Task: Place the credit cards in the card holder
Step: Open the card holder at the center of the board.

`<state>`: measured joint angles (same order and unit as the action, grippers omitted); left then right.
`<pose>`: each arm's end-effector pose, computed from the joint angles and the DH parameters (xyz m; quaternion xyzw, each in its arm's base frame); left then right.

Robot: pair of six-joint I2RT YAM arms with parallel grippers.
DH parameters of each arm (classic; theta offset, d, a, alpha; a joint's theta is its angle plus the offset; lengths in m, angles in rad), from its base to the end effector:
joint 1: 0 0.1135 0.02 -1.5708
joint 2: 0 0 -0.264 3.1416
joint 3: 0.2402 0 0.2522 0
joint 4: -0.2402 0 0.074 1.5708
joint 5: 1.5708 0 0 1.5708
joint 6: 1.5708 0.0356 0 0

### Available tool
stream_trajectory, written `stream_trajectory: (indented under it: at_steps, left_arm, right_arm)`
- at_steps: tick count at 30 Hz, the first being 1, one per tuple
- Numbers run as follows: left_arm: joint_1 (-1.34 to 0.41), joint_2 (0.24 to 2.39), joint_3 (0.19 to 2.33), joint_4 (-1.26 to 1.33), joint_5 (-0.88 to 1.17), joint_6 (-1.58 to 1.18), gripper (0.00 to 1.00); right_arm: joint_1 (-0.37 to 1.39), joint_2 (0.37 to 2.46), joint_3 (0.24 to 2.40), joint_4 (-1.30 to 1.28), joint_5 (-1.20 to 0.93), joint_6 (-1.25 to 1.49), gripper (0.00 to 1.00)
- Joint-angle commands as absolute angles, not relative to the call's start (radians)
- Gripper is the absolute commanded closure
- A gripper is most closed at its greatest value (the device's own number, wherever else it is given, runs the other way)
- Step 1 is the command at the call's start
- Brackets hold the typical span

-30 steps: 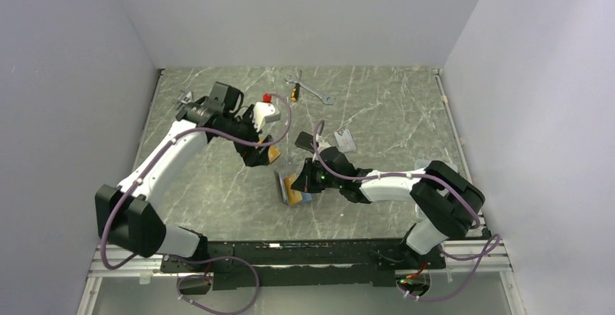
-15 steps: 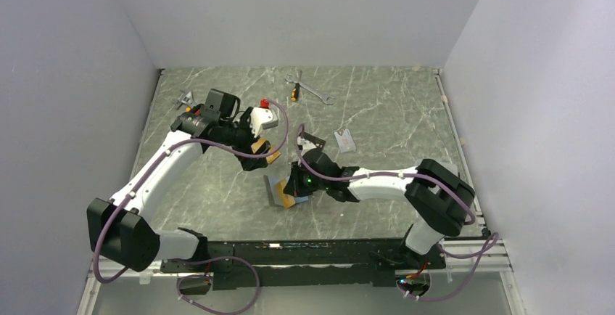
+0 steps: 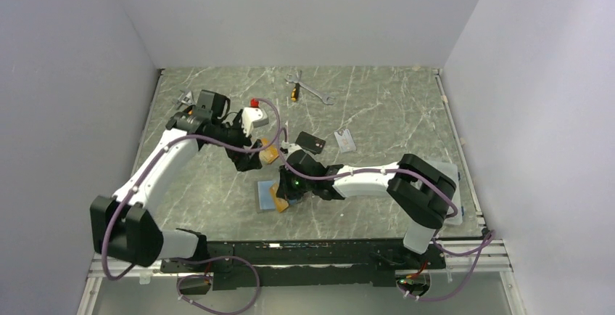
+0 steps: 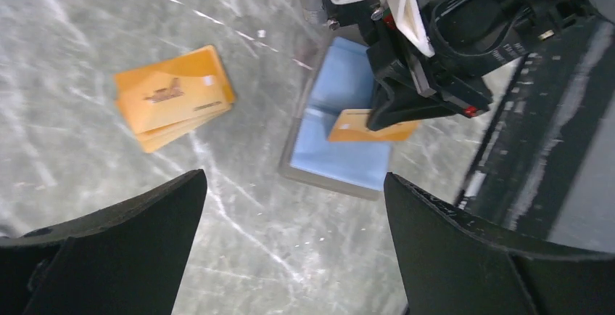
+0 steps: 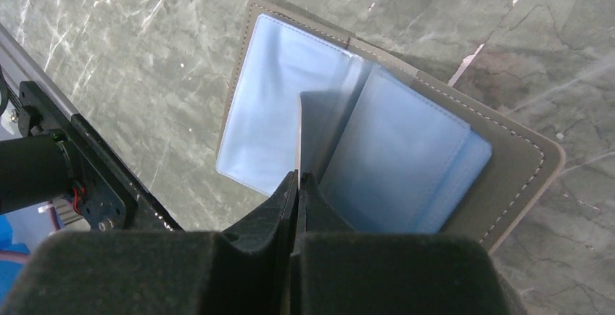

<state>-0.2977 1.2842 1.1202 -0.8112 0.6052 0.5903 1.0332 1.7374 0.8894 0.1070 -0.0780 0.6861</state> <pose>0.2376 -0.0941 0.3004 0.4710 0.7865 -0.2410 0.3186 0.1777 0.3034 0.1559 -0.1734 0.8980 0.3284 0.2359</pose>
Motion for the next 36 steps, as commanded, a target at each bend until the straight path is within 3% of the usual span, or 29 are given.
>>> stream_trajectory:
  at_steps: [1, 5, 10, 16, 20, 21, 23, 30, 33, 36]
  left_arm:
    - [-0.236, 1.446, 1.231, -1.021, 0.865, 0.652, 0.01]
    - [-0.229, 1.608, 1.303, -1.164, 0.94, 0.741, 0.01]
    - [-0.246, 1.394, 1.075, -0.799, 0.715, 0.594, 0.01]
    - [-0.247, 1.111, 1.081, -0.655, 0.501, 0.551, 0.01]
    - [-0.24, 1.15, 1.188, -0.85, 0.512, 0.573, 0.02]
    - [-0.221, 1.192, 1.221, -0.949, 0.566, 0.611, 0.06]
    - [-0.188, 1.249, 1.249, -1.074, 0.631, 0.632, 0.01]
    - [-0.208, 0.998, 0.991, -0.692, 0.365, 0.545, 0.01]
    - [-0.241, 1.127, 1.077, -0.83, 0.193, 0.566, 0.01]
    - [-0.248, 1.167, 1.064, -0.829, 0.159, 0.563, 0.01]
  right_arm:
    - [1.039, 1.774, 0.889, 0.071, -0.039, 0.674, 1.0]
    - [1.038, 1.784, 0.878, 0.073, -0.037, 0.678, 1.0]
    - [1.037, 1.784, 0.87, 0.069, -0.033, 0.682, 1.0]
    - [1.038, 1.789, 0.855, 0.078, -0.04, 0.695, 1.0]
    - [1.036, 1.784, 0.841, 0.084, -0.04, 0.7, 1.0]
    - [1.035, 1.783, 0.839, 0.084, -0.039, 0.698, 1.0]
    - [1.034, 1.78, 0.837, 0.086, -0.036, 0.698, 1.0]
    - [1.035, 1.763, 0.822, 0.103, -0.039, 0.711, 1.0]
    - [1.036, 1.754, 0.817, 0.106, -0.037, 0.712, 1.0]
    - [1.035, 1.753, 0.815, 0.112, -0.039, 0.713, 1.0]
